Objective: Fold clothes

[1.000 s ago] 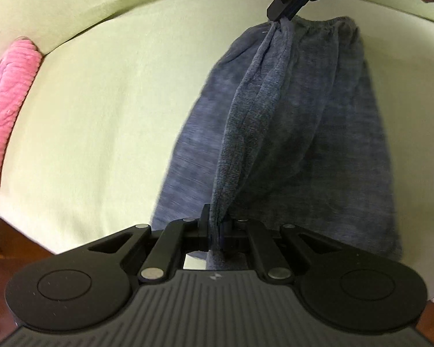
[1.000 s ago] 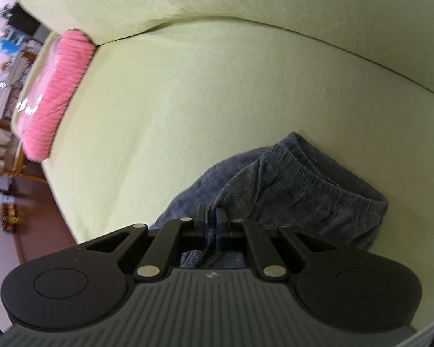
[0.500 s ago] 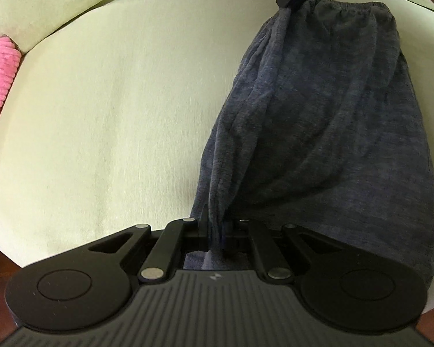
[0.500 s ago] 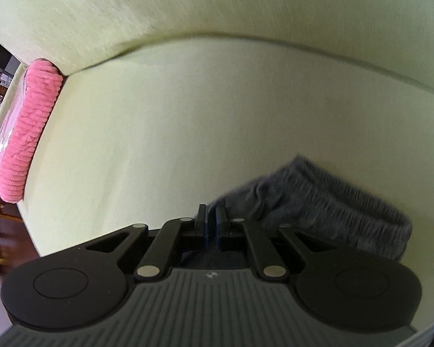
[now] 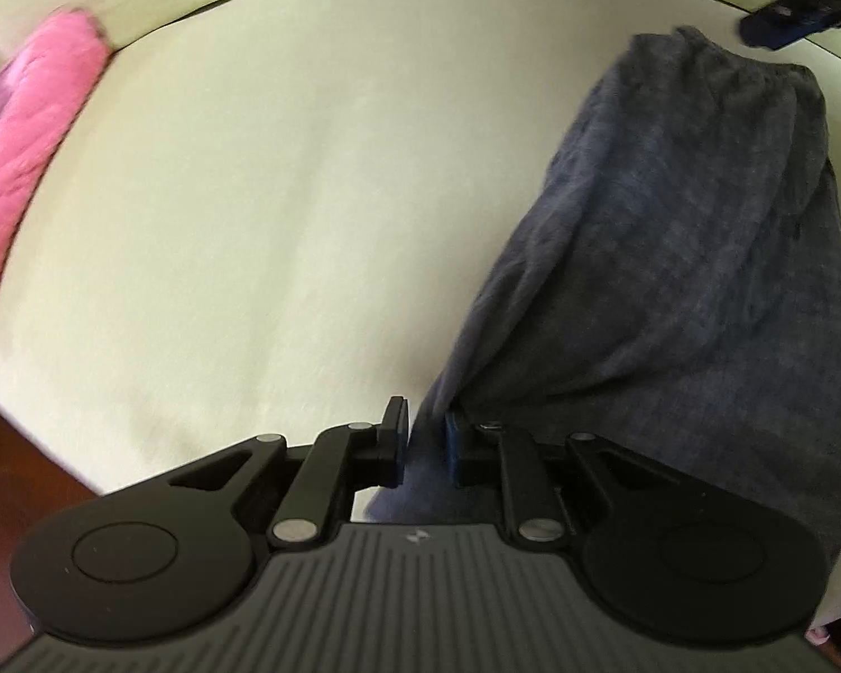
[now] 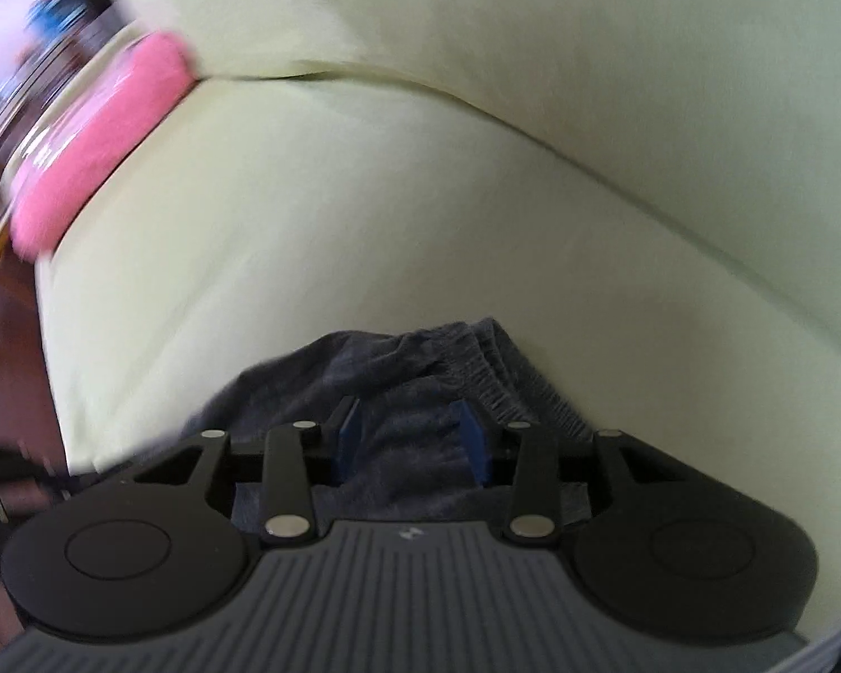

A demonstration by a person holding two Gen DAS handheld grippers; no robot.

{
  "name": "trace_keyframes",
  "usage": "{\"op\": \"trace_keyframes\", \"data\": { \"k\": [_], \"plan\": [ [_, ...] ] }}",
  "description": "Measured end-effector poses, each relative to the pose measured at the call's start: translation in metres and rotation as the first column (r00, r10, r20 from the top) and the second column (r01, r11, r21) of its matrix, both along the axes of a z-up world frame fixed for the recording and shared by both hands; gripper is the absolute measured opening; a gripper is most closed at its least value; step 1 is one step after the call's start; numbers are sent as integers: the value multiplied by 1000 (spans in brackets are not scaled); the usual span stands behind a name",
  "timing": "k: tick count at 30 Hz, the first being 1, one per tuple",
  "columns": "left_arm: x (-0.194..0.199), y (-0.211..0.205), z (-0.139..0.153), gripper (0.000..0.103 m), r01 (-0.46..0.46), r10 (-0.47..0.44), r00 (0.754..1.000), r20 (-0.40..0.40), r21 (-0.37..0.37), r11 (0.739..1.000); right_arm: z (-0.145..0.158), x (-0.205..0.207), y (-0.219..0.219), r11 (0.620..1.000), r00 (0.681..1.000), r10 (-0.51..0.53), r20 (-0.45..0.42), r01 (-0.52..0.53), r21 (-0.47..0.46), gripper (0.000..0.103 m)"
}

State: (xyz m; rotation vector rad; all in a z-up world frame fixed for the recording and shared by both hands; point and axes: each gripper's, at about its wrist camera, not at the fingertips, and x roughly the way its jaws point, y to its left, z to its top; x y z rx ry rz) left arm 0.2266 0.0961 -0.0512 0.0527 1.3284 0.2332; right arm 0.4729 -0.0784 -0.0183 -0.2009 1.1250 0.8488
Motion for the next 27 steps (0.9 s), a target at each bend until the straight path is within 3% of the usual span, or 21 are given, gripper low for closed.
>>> {"op": "trace_keyframes", "data": {
  "k": [4, 7, 9, 11, 16, 18, 20, 23, 25, 27],
  "plan": [
    [-37, -18, -3, 21, -77, 76, 997, -33, -35, 996, 13, -21, 11, 979, 980, 196, 45, -198, 41, 35],
    [-56, -26, -3, 21, -119, 119, 992, -44, 7, 993, 11, -49, 16, 945, 947, 318, 34, -320, 71, 35],
    [-71, -24, -1, 21, -160, 162, 986, -45, 59, 985, 5, -63, 16, 939, 941, 337, 15, -338, 66, 35],
    [-86, -20, 4, 20, -219, 221, 974, -45, 54, 974, -1, -78, 14, 940, 941, 337, -18, -335, 68, 35],
    [-118, -42, 16, 20, -249, 248, 968, -33, -31, 968, 5, -147, -9, 893, 897, 442, 11, -441, 88, 35],
    [-147, -79, 17, 20, -275, 273, 962, -26, -109, 955, 10, -184, -25, 841, 844, 533, 59, -536, 75, 35],
    [-171, -108, 15, 20, -302, 302, 953, -23, -165, 939, 10, -204, -40, 806, 811, 585, 15, -583, 106, 33],
    [-199, -155, 17, 20, -314, 322, 947, 6, -205, 927, 4, -221, -59, 834, 833, 545, -96, -526, 165, 32],
    [-184, -164, 33, 20, -296, 306, 952, 25, -189, 936, 1, -234, -66, 835, 837, 543, -69, -530, 147, 32],
    [-183, -186, 34, 20, -234, 248, 967, 63, -172, 957, 0, -260, -73, 802, 805, 590, 65, -593, 74, 24]
  ]
}}
